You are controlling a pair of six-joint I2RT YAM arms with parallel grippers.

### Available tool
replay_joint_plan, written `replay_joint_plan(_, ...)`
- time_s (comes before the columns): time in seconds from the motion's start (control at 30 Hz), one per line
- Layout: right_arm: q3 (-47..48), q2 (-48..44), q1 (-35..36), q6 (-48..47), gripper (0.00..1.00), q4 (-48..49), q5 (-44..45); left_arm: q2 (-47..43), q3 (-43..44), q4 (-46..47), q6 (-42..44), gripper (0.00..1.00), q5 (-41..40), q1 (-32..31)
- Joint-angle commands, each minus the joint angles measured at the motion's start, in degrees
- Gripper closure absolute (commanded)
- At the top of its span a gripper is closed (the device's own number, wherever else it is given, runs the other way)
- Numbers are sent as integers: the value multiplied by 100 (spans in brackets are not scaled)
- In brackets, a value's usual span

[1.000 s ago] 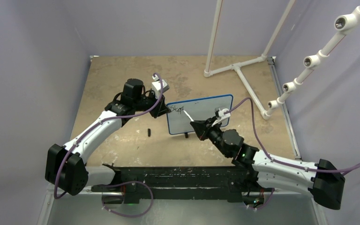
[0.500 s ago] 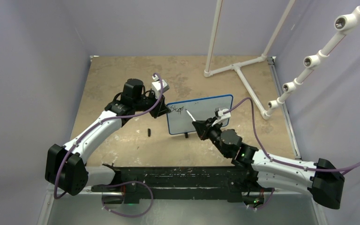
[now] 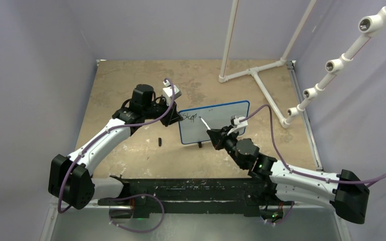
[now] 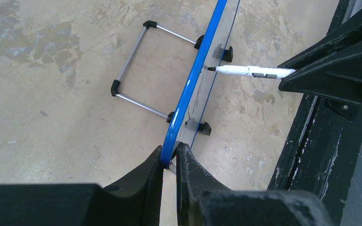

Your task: Write a sentence on the whiteboard

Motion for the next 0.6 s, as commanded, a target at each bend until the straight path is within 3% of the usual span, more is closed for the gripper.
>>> replay_joint_plan(0.0,215,-169,-27,-74,100,59,443,-158,-30,41,232,100,-128,3)
replay_joint_plan(0.57,37,-93,-27,187,100,-146,221,-147,-35,39,233,100,-125,3)
